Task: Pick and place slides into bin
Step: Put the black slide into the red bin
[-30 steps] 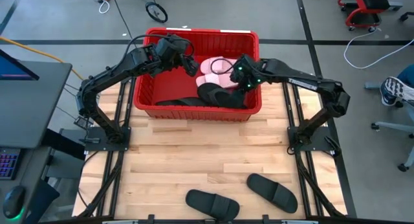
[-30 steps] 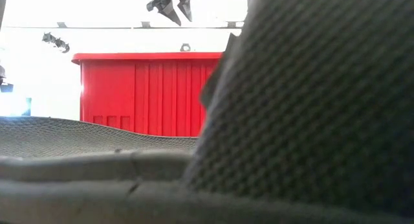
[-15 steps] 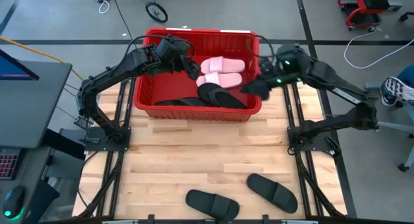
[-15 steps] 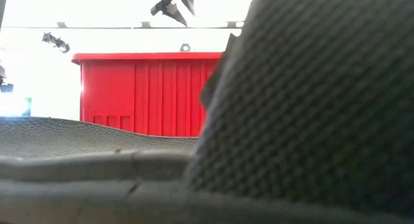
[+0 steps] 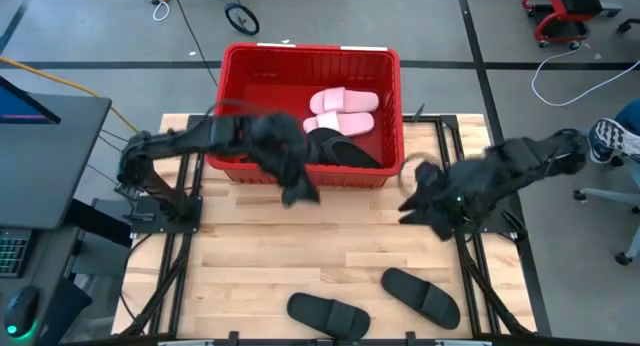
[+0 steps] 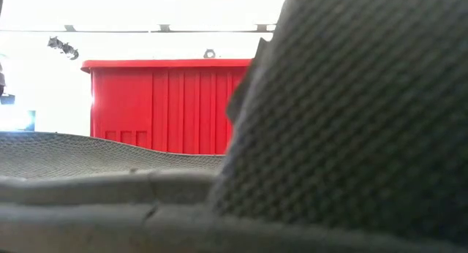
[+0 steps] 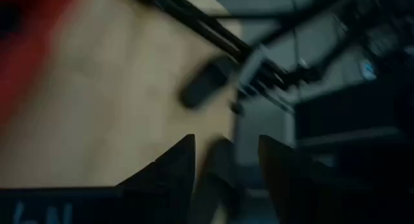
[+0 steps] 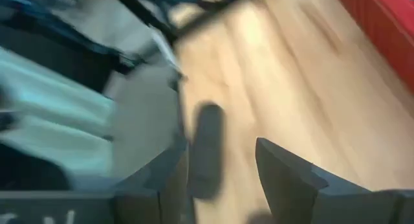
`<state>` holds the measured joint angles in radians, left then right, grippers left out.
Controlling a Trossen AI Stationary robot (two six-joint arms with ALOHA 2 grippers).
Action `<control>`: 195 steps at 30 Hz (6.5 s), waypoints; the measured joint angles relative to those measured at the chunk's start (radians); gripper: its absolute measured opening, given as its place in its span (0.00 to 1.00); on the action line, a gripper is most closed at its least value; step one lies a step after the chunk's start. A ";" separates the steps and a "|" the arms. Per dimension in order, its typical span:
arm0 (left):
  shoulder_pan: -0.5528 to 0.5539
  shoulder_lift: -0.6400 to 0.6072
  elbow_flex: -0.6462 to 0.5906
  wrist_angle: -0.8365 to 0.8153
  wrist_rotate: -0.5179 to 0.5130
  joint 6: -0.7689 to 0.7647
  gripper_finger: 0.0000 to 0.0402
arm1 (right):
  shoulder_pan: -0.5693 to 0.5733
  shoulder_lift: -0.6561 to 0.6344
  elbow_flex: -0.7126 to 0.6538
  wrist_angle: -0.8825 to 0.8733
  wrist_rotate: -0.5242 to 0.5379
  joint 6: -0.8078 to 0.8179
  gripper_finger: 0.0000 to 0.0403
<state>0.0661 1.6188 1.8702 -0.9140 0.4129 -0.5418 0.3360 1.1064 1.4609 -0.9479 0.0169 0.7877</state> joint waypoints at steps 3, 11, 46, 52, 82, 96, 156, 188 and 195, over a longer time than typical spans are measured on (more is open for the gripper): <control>-0.133 0.008 0.000 0.015 -0.020 -0.111 0.43 | 0.108 0.042 -0.001 -0.109 0.131 0.107 0.46; -0.429 0.156 0.000 0.041 -0.264 -0.504 0.44 | 0.226 0.159 -0.002 -0.200 0.221 0.204 0.46; -0.608 0.697 0.000 0.437 -0.312 -0.786 0.41 | 0.450 0.209 -0.002 -0.184 0.329 0.511 0.45; -0.602 0.683 0.000 0.434 -0.313 -0.701 0.08 | 0.495 0.209 -0.002 -0.184 0.370 0.554 0.45; 0.204 0.000 0.115 -0.363 -0.695 -0.190 0.03 | 0.510 0.209 -0.002 -0.208 0.646 0.536 0.45; 0.624 0.005 -0.526 0.282 -0.284 -0.122 0.03 | 0.482 0.209 -0.002 -0.212 0.654 0.546 0.45; 0.756 0.146 -0.239 0.065 -0.104 0.187 0.50 | 0.430 0.209 -0.186 -0.281 0.111 0.721 0.44; 0.301 0.107 -0.240 0.837 0.376 -0.266 0.43 | 0.497 0.209 -0.727 0.427 -0.231 -0.140 0.40; 0.230 0.107 -0.240 0.857 0.363 -0.261 0.43 | 0.499 0.209 -0.789 0.526 -0.321 -0.145 0.40</control>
<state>0.2958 1.7256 1.6306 -0.0566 0.7761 -0.8024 0.8349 1.3155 0.6715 -0.4223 -0.3043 0.6423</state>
